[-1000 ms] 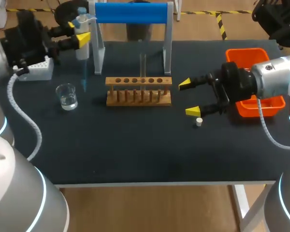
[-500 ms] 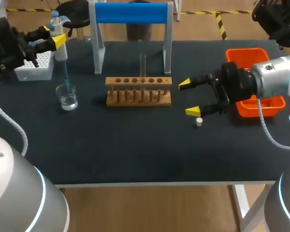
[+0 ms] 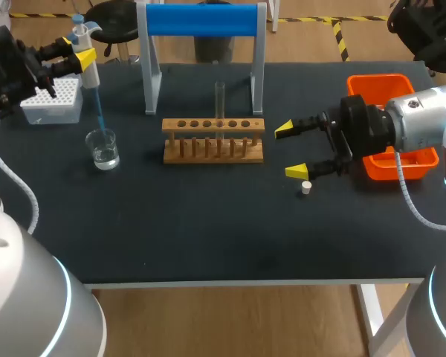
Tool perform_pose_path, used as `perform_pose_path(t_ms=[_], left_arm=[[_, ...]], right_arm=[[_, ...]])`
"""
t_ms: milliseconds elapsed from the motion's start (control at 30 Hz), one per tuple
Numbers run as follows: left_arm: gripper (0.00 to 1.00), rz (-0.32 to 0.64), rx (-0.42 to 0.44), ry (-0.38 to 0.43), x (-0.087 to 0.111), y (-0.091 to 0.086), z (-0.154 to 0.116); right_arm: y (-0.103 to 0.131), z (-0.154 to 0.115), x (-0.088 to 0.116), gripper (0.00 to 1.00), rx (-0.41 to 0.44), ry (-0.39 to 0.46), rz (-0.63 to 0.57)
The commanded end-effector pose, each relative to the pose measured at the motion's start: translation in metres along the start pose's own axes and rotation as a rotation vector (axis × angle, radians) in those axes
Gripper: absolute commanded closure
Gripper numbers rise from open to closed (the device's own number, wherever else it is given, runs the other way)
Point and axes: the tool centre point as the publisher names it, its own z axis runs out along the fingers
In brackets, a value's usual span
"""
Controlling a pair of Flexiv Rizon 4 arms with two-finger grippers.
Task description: Invert the test tube, pick up the pipette, mount the tip to pipette, aspirate from beaker and dispense into the tube, eject the tip, return the pipette, and cap with the stopper.
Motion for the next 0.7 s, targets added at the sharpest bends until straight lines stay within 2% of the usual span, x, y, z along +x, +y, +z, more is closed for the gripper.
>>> perform_pose_path(t_ms=[33, 333, 700], left_arm=[[1.00, -0.002, -0.003, 0.010, -0.008, 0.002, -0.001], [1.00, -0.004, -0.007, 0.009, -0.018, 0.006, -0.002], [1.00, -0.014, -0.004, 0.006, -0.021, 0.008, -0.002]], right_arm=[[0.001, 0.000, 0.001, 0.00, 0.002, -0.002, 0.000], [0.001, 0.000, 0.001, 0.00, 0.002, -0.002, 0.000], [0.001, 0.000, 0.001, 0.00, 0.002, -0.002, 0.000]])
